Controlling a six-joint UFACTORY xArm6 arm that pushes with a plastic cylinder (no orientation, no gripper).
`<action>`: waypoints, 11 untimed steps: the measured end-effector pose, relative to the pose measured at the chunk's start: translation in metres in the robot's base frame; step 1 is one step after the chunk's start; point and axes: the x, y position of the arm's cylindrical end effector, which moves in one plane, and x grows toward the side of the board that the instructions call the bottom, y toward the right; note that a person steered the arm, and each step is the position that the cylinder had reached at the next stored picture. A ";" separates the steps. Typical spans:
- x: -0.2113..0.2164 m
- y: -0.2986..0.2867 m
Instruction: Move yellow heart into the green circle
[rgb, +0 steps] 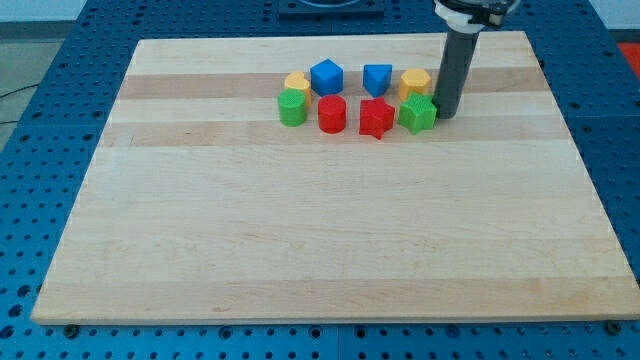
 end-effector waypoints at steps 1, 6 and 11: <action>-0.001 -0.009; -0.106 -0.037; -0.100 -0.183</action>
